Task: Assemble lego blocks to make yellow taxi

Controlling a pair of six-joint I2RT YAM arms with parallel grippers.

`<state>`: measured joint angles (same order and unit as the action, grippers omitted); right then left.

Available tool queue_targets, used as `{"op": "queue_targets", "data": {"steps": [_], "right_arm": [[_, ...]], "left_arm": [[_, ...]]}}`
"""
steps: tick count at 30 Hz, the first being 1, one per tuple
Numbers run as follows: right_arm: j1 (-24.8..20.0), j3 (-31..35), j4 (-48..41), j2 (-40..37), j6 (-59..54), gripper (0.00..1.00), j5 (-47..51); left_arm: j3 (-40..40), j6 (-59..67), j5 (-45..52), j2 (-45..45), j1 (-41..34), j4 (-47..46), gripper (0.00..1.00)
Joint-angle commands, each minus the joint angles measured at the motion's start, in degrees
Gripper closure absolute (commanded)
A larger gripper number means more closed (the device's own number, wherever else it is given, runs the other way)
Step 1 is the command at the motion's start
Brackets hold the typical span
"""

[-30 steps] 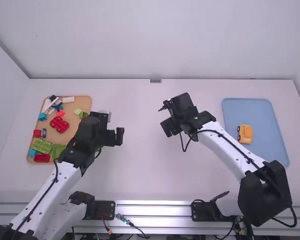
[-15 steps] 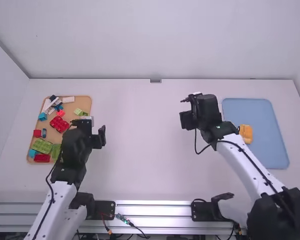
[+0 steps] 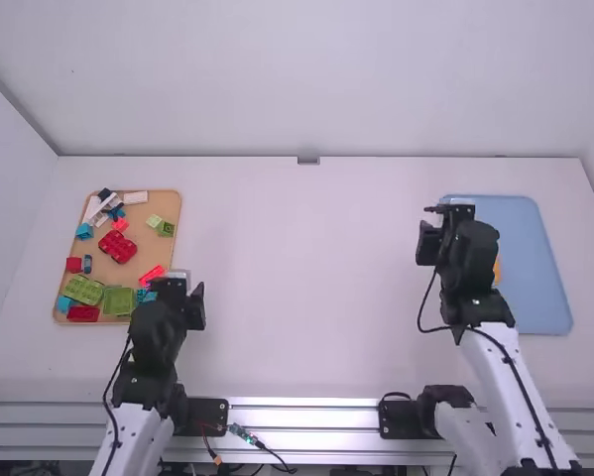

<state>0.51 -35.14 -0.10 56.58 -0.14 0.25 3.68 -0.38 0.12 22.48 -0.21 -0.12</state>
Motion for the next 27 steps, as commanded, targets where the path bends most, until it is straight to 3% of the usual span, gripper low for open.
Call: {"op": "queue_targets", "data": {"steps": [1, 21, 27], "right_arm": [[-0.51, 3.51, 0.10, -3.41, 0.14, 0.56, -0.25], [-0.51, 27.82, 0.10, -27.71, 0.14, 0.99, -0.25], [-0.51, 33.43, 0.10, -33.32, 0.14, 1.00, -0.25]], "left_arm": [[-3.16, 0.38, -0.12, -3.09, 0.21, 0.12, 0.61], [-3.68, 0.38, -0.12, -21.29, 0.21, 0.12, 0.93], [-3.68, 0.38, -0.12, -22.48, 0.21, 0.12, 0.99]]}}
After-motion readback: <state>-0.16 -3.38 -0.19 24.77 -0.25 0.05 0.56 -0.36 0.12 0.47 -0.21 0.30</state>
